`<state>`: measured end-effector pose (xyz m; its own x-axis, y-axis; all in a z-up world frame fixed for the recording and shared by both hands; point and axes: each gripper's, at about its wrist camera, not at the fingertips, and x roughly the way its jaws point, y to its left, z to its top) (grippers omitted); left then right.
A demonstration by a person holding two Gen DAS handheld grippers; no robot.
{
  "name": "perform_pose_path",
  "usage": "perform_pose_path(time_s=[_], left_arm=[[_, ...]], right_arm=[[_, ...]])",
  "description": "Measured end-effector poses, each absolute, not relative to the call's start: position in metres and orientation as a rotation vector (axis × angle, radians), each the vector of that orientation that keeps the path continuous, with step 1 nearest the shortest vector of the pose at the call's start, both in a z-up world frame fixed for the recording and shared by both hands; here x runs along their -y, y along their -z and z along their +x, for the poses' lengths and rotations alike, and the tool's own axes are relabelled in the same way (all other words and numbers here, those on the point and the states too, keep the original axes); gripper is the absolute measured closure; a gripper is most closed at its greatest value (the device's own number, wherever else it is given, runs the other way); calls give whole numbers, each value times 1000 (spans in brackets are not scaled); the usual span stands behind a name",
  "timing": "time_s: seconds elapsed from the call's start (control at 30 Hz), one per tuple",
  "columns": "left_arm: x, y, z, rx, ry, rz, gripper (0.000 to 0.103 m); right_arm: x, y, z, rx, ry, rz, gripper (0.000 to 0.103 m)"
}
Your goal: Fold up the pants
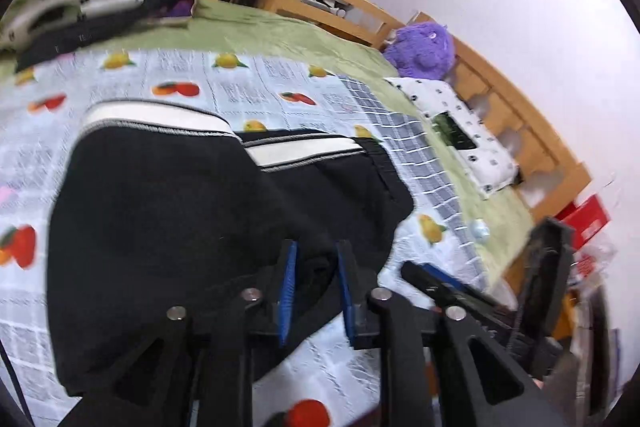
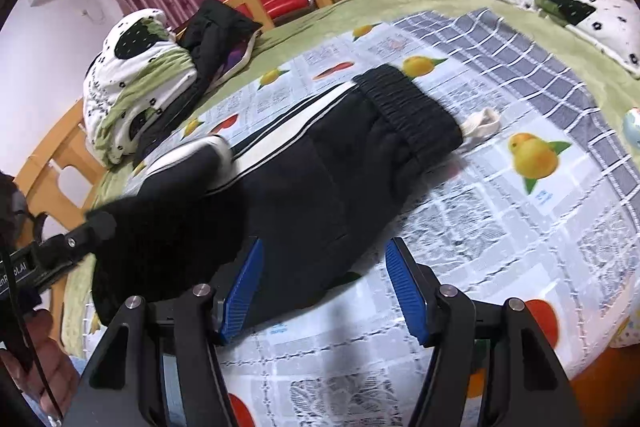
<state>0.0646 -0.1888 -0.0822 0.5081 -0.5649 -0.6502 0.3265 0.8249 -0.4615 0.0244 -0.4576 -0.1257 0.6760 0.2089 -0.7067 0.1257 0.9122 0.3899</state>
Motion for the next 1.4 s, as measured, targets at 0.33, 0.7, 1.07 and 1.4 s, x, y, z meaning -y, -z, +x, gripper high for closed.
perform_pose_path(time_s=[0.33,0.7,1.07,1.4], left_arm=[[75,85,54,-815,344,-366,36],[-23,143,54,-998,129,-468,36],[33,108,79,-982,273,-389,36],[131,118,99,-1026,413,-318,36]], right_arm=[[405,144,64,-903,-231,484,40],[314,187,113,-991,-251,346,88],[389,58,99,-720,-227,250,93],[529,159,99,-902,4,327,82]])
